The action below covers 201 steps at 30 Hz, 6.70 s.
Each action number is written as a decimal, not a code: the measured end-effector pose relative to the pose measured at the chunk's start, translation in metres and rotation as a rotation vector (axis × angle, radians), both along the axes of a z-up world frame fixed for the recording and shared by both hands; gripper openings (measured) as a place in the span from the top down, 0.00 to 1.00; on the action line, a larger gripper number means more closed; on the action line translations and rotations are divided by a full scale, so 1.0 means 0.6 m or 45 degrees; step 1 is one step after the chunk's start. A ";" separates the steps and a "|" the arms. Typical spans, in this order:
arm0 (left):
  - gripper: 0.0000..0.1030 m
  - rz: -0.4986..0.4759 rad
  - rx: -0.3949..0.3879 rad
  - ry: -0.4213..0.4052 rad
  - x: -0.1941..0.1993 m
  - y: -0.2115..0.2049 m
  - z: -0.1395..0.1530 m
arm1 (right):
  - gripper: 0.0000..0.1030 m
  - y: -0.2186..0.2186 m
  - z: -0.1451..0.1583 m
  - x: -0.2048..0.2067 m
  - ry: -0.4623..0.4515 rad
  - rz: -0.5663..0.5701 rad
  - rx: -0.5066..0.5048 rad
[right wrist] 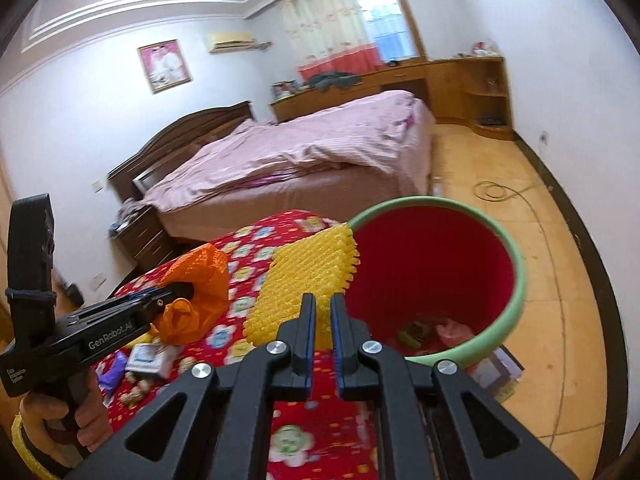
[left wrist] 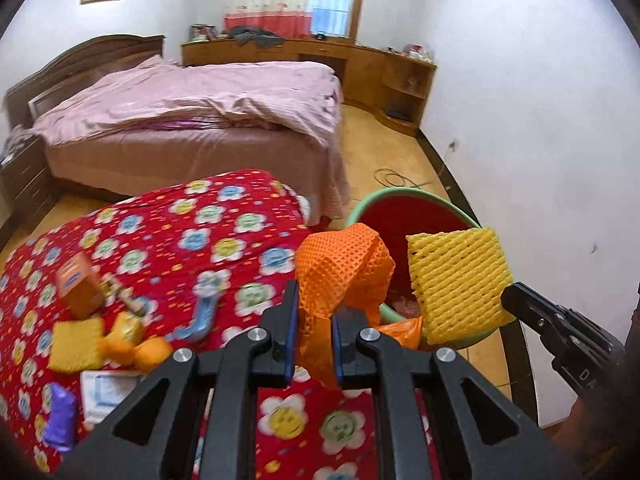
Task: Collect trash
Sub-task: 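Carry both items over the red bucket and open both tools to drop them, then move the left tool to the purple wrapper and grasp it, then grasp the white medicine box with the right tool while the left tool holds the wrapper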
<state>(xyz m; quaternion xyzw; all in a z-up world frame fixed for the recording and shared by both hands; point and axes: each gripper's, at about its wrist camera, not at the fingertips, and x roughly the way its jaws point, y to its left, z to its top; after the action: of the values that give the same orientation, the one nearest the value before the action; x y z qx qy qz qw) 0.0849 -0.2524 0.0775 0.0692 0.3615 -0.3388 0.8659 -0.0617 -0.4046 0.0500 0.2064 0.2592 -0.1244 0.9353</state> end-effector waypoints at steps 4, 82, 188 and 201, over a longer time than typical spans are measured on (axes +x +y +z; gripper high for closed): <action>0.87 -0.044 0.009 0.014 0.005 -0.043 -0.013 | 0.91 -0.037 -0.014 -0.004 0.027 -0.078 0.010; 0.52 0.293 0.001 0.033 0.009 0.167 -0.012 | 0.38 0.027 -0.047 0.017 0.090 0.028 0.192; 0.70 0.785 -0.001 0.163 0.038 0.528 -0.116 | 0.05 0.447 -0.138 0.302 0.471 0.447 -0.098; 0.70 0.759 -0.043 0.126 0.019 0.516 -0.087 | 0.07 0.411 -0.095 0.252 0.330 0.450 -0.013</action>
<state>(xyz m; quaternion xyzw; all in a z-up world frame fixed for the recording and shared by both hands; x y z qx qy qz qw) 0.0960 0.0571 0.0255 -0.0709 0.4018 -0.0787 0.9096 0.0896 -0.1578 -0.0069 0.1354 0.4087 0.0145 0.9024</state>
